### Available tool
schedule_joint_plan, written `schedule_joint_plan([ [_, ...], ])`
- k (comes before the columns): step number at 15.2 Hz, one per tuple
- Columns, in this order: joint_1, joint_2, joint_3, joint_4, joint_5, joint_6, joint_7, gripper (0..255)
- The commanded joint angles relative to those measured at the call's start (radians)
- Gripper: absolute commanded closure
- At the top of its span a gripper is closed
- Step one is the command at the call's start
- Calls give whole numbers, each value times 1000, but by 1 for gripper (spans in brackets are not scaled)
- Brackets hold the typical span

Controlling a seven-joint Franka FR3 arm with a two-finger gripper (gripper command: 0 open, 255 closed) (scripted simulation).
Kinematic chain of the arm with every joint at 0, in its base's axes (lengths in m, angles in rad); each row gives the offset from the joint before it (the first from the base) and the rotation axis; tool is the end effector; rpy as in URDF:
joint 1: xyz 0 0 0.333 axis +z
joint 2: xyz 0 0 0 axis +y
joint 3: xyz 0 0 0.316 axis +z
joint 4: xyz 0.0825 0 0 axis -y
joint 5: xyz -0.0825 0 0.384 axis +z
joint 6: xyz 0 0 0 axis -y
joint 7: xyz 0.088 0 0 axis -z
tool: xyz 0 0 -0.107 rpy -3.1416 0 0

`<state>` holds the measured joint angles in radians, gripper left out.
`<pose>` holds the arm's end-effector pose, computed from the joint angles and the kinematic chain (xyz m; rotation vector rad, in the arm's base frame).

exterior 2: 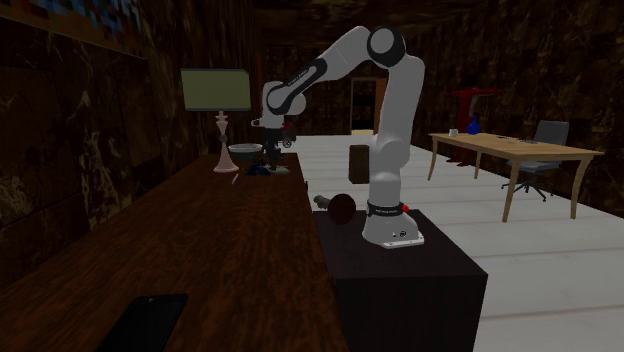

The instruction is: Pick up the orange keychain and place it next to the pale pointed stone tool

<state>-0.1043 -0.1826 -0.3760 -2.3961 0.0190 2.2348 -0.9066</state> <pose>0.4181 -0.2180 0.3835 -3.0149 -0.6427 -0.0903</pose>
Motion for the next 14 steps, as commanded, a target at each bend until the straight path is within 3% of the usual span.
schedule_joint_plan([
  [1,3,16,-1,-15,7,29,-4,255],
  [5,7,58,-7,-42,30,96,-25,255],
  [13,6,58,-7,-42,30,96,-25,255],
  [14,6,58,-7,-42,30,96,-25,0],
])
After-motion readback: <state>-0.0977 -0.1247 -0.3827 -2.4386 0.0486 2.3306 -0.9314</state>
